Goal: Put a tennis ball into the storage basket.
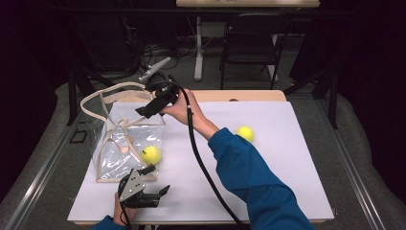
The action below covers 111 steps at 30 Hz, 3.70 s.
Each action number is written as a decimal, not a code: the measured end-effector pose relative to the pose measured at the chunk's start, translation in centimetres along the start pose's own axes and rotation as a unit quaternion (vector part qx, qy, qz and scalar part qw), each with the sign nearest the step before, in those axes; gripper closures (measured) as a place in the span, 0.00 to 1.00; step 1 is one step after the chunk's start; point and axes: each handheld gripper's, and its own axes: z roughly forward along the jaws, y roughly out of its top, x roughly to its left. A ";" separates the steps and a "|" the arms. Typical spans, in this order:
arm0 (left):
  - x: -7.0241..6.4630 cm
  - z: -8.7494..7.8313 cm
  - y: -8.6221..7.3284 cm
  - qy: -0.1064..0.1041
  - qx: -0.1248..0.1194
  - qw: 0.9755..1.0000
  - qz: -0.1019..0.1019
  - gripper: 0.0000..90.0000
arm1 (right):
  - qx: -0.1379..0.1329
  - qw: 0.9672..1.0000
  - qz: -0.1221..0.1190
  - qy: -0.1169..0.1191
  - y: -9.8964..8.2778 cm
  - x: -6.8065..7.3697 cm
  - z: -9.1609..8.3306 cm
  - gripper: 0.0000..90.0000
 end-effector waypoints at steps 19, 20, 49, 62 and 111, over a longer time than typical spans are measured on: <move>-0.1 0.0 0.0 0.000 0.000 1.000 0.000 0.18 | 0.004 1.000 0.015 -0.015 -4.6 -1.2 -3.5 0.00; -0.1 0.0 0.0 0.000 0.000 1.000 0.000 0.18 | 0.004 1.000 0.016 -0.016 -4.8 -1.2 -3.5 0.00; -0.1 0.1 0.0 0.000 0.000 1.000 0.001 0.18 | 0.024 0.998 0.048 -0.027 -11.7 -2.2 -5.7 0.00; -0.1 0.1 0.0 0.001 0.000 1.000 0.001 0.18 | 0.021 0.997 0.064 -0.024 -15.5 -2.0 -7.0 0.00; -0.5 -0.2 0.1 0.009 0.000 1.000 0.008 0.18 | 0.035 0.992 0.100 -0.075 -26.4 -1.4 -10.8 0.00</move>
